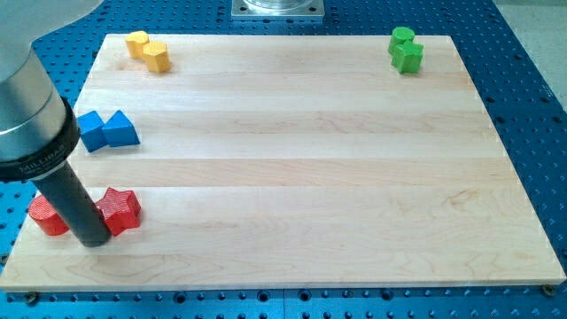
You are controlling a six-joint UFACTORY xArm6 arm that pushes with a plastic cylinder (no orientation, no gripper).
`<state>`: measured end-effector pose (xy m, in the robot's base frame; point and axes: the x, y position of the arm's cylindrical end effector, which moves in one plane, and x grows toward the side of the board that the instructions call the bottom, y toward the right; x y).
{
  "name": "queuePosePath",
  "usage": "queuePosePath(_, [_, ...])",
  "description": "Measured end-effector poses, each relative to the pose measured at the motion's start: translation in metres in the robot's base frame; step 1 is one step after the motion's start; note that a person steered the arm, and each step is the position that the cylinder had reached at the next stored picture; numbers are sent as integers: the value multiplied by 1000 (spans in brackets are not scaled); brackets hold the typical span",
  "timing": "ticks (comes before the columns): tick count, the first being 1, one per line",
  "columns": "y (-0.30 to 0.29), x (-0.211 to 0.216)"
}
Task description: Move the blue blocks towards the center of the board
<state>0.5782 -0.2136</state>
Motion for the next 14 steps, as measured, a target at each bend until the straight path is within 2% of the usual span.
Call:
queuePosePath(1, [1, 37])
queuePosePath(2, [96, -6])
queuePosePath(3, [108, -89])
queuePosePath(4, [76, -145])
queuePosePath(5, [45, -220])
queuePosePath(6, [-68, -218])
queuePosePath(7, [-91, -185])
queuePosePath(8, [-58, -151])
queuePosePath(10, [49, -157])
queuePosePath(11, [42, -185])
queuePosePath(12, [96, -166])
queuePosePath(13, [138, -108])
queuePosePath(14, [143, -85])
